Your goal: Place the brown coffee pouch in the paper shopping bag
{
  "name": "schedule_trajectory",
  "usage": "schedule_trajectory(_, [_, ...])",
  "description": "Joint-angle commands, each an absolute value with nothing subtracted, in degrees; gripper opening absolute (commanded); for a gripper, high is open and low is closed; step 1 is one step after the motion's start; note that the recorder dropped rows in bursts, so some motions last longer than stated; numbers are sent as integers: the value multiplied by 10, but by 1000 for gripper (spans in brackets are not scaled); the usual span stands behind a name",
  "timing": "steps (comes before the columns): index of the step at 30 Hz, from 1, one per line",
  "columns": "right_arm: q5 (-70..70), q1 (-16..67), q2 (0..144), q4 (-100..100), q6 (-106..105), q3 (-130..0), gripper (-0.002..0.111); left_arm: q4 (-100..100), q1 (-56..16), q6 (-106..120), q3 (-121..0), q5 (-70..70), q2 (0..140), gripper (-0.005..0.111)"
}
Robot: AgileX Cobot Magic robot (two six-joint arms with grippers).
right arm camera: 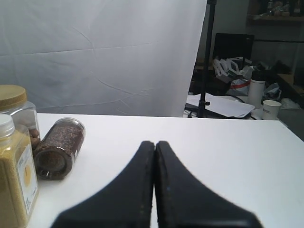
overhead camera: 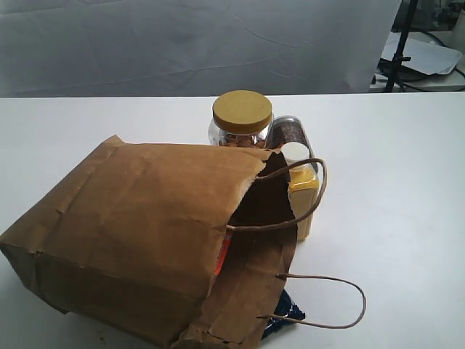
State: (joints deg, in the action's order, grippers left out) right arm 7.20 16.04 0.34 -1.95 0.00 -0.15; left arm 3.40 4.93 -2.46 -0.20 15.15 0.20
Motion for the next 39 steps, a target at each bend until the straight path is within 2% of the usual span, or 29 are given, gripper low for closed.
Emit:
schedule_trajectory(1, [79, 159, 0, -20, 0, 0, 0, 37, 51, -26, 0, 152, 0, 0])
schedule_trajectory(19, [79, 160, 0, -11, 0, 0, 0, 37, 51, -26, 0, 152, 0, 0])
schedule_trajectory(25, [79, 119, 0, -8, 0, 0, 0, 37, 51, -26, 0, 152, 0, 0])
schedule_trajectory(39, [79, 120, 0, -8, 0, 0, 0, 37, 51, -26, 0, 152, 0, 0])
